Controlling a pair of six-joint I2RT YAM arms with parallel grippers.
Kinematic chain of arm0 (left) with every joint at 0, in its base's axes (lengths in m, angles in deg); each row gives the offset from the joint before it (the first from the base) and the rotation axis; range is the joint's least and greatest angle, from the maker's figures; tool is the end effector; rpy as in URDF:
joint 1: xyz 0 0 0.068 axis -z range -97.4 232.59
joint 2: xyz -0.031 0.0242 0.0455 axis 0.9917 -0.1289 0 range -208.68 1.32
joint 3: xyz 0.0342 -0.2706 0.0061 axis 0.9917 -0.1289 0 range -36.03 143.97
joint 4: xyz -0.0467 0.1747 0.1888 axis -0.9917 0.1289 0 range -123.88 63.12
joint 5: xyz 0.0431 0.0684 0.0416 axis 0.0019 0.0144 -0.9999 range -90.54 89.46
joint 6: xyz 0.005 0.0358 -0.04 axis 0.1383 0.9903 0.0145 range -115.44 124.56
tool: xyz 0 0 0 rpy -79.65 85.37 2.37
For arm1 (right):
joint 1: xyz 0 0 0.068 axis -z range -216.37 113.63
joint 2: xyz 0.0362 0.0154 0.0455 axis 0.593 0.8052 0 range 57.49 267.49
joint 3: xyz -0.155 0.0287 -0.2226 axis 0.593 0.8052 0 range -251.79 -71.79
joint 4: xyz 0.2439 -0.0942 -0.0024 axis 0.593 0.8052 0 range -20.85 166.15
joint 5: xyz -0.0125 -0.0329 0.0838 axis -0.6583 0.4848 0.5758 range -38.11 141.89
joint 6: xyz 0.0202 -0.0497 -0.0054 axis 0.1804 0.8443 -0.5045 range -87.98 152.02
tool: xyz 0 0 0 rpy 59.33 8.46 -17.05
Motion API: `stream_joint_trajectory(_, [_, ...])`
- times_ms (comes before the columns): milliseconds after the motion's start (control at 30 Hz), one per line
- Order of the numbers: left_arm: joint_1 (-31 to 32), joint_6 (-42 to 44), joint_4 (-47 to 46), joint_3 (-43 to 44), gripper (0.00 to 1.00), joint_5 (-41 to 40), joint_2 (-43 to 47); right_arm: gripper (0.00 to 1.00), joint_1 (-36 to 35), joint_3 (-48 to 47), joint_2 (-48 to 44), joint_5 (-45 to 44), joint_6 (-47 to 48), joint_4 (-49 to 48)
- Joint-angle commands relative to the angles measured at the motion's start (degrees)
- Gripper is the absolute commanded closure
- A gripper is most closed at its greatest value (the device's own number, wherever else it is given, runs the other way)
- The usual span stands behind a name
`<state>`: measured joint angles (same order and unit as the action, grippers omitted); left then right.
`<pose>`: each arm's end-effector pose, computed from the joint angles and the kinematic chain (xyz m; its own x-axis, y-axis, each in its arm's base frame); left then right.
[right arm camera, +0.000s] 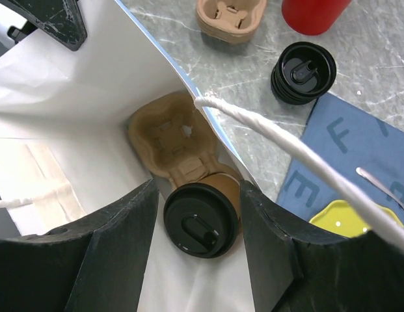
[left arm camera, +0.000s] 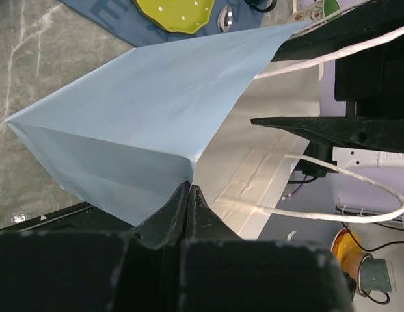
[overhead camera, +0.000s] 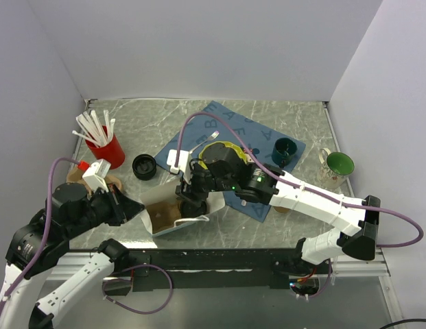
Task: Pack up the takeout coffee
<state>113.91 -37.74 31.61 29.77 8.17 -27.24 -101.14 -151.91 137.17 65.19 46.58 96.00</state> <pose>0.0339 -0.0270 0.3841 -0.7216 -0.3397 -0.6033 0.1921 0.7389 -0.6459 0.1268 0.2880 0.3867 0.0598 -0.4470 -0.8925 -0.9847 0.1199 -0.1261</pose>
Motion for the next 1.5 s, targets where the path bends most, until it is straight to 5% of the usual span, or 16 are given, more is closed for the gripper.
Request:
stream_joint_trajectory(0, [0.2, -1.5, 0.0, -0.5, 0.96, -0.2, 0.3, 0.40, 0.5, -0.4, 0.4, 1.0, -0.9, -2.7])
stream_joint_trajectory(600, [0.2, -2.5, 0.5, 1.7, 0.71, -7.0, -2.9, 0.42, 0.7, -6.5, 5.0, 3.8, 0.1, 3.6])
stream_joint_trajectory(933, [0.2, -1.3, 0.3, 3.6, 0.43, -8.5, -4.7, 0.48, 0.6, -10.4, 6.8, 5.1, 0.9, 5.4])
stream_joint_trajectory(1467, [0.2, 3.3, -5.4, 4.6, 0.35, -14.6, -10.3, 0.50, 1.1, -11.6, 8.7, 6.4, 0.3, 7.8])
